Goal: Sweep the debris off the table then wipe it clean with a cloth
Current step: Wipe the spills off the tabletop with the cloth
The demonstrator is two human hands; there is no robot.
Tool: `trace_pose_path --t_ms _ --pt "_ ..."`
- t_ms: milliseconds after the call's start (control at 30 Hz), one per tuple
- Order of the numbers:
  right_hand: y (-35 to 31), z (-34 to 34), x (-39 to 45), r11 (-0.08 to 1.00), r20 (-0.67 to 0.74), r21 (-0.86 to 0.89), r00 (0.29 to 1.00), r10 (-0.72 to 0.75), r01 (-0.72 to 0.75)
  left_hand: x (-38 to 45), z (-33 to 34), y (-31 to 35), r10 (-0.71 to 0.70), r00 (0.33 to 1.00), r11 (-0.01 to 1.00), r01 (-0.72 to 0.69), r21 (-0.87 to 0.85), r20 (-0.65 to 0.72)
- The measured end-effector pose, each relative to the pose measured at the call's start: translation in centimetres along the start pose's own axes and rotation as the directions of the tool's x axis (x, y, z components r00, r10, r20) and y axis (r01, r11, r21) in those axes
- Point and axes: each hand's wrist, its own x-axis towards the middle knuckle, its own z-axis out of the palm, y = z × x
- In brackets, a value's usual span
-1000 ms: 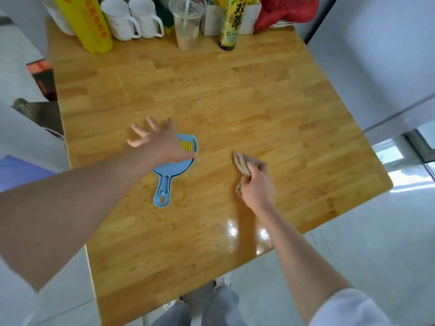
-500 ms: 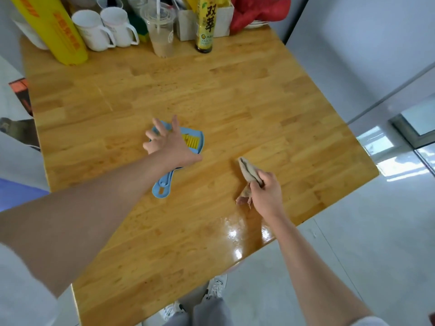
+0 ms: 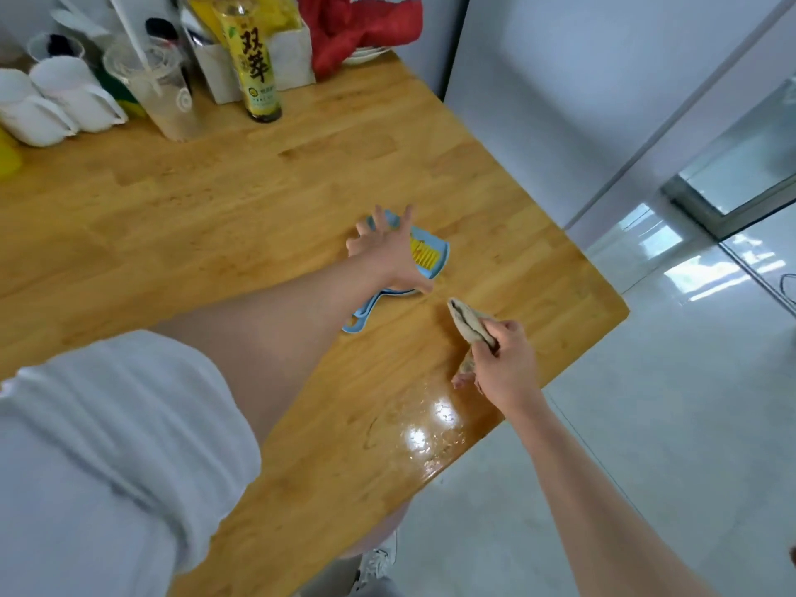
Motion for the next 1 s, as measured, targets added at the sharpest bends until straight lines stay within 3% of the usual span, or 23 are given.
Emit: trace_pose_path --t_ms 100,267,467,533,600,667,733,767,800,833,900,933,967,1000 --pt "1.2 0.1 0.7 1.0 0.041 0.014 0.999 -0.009 0.009 0.7 0.9 1.0 0.017 1.0 1.0 -0.016 0.023 0.0" --pt "1.9 0.2 1.0 0.966 0.07 -0.234 0.993 -0.092 0.106 -0.1 1.1 -0.2 0.036 0.999 0.999 -0.036 0.0 0.03" --pt "1.0 2.2 -2.0 0.944 -0.011 -0.328 1.0 -0.02 0.015 -5.0 0.1 -10.0 -0.043 0.999 0.997 0.041 -0.061 -0.033" --pt "-0.5 5.6 -6.1 0.939 0.06 -0.329 0.995 -0.082 0.098 -7.5 0.7 -14.2 -0.06 0.998 0.998 0.059 -0.015 -0.028" --pt "-2.7 9.8 -10.8 0.915 0.224 -0.275 0.945 -0.238 0.295 -9.5 1.8 -17.5 -0.071 0.997 0.997 0.07 0.033 0.016" --pt "-5.0 13.7 -16.1 0.838 0.438 -0.196 0.81 -0.39 0.509 -12.0 3.1 -20.7 -0.104 0.992 0.992 0.098 0.08 0.067" --pt "-6.1 14.9 -18.8 0.764 0.605 -0.144 0.667 -0.435 0.629 -14.7 4.1 -23.6 -0.13 0.988 0.988 0.121 0.099 0.086" --pt "-5.6 13.9 -18.3 0.768 0.618 -0.168 0.673 -0.406 0.618 -15.6 4.4 -24.5 -0.129 0.987 0.988 0.12 0.095 0.091" --pt "-4.4 12.7 -17.2 0.782 0.576 -0.231 0.729 -0.369 0.579 -16.7 4.7 -25.6 -0.125 0.987 0.989 0.117 0.092 0.097" --pt "-3.3 11.1 -15.8 0.815 0.48 -0.311 0.82 -0.31 0.49 -17.8 4.8 -26.7 -0.123 0.987 0.99 0.114 0.087 0.099" --pt "-0.8 6.9 -12.6 0.915 0.156 -0.381 0.984 -0.083 0.137 -19.5 5.0 -28.5 -0.136 0.985 0.989 0.128 0.077 0.106" --pt "-0.3 5.7 -12.1 0.946 0.035 -0.323 0.999 0.039 -0.026 -20.3 5.1 -29.5 -0.145 0.983 0.988 0.138 0.066 0.113" --pt "-0.2 5.7 -12.6 0.941 -0.026 -0.323 0.995 0.096 -0.099 -21.2 5.2 -30.4 -0.151 0.98 0.988 0.145 0.056 0.126" --pt "-1.1 7.1 -14.0 0.916 -0.027 -0.393 0.997 0.072 -0.076 -22.1 5.5 -31.6 -0.144 0.981 0.989 0.141 0.036 0.132"
